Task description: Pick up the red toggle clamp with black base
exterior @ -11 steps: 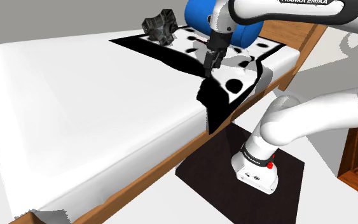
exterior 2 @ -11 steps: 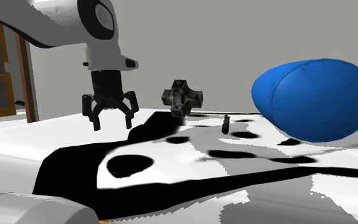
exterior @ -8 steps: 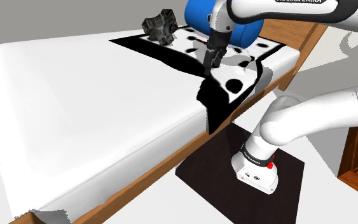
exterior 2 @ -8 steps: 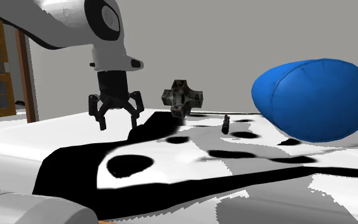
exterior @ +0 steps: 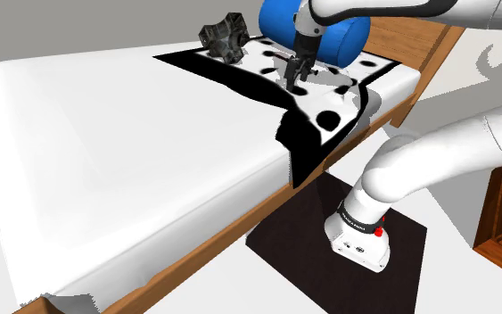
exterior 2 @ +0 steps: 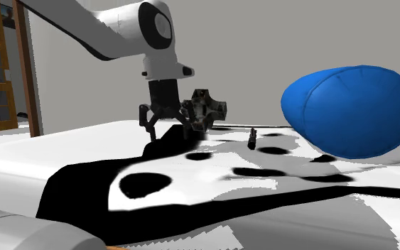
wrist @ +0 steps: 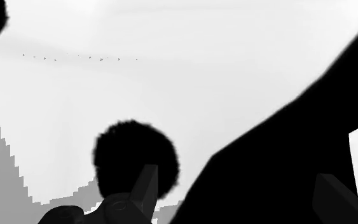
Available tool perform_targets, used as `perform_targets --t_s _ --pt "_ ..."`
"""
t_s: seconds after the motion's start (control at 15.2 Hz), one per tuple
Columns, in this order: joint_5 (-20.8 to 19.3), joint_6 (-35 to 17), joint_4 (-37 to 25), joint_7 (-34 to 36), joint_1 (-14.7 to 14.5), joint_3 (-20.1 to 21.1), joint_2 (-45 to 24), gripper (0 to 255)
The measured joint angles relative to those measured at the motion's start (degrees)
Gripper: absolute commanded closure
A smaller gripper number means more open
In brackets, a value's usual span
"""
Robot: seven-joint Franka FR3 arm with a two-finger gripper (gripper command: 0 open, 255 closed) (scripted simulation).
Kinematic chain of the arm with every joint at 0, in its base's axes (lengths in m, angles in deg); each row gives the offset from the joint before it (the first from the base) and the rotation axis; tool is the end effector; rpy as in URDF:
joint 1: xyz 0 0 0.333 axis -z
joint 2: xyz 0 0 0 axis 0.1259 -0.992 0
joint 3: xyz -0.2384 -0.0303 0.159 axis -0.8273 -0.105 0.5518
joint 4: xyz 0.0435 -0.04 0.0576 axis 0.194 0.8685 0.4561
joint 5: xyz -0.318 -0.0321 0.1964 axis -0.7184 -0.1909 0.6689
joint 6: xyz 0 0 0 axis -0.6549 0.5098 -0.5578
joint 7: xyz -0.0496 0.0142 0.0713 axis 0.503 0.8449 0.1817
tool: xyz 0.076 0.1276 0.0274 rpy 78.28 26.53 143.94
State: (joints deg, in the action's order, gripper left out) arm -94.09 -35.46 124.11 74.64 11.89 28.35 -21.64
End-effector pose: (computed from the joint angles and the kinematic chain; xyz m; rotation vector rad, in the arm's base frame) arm 0.3637 -0.0801 0.4884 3.0544 0.0154 0.0371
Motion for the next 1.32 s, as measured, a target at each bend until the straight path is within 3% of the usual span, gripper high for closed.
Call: perform_targets --t_s 0.66,1.32 --pt "-1.52 -6.47 -12.65 -7.95 3.53 -8.65 -15.13 0" --pt "3.59 -8.46 -30.58 -16.42 6.44 -15.67 -31.96 0"
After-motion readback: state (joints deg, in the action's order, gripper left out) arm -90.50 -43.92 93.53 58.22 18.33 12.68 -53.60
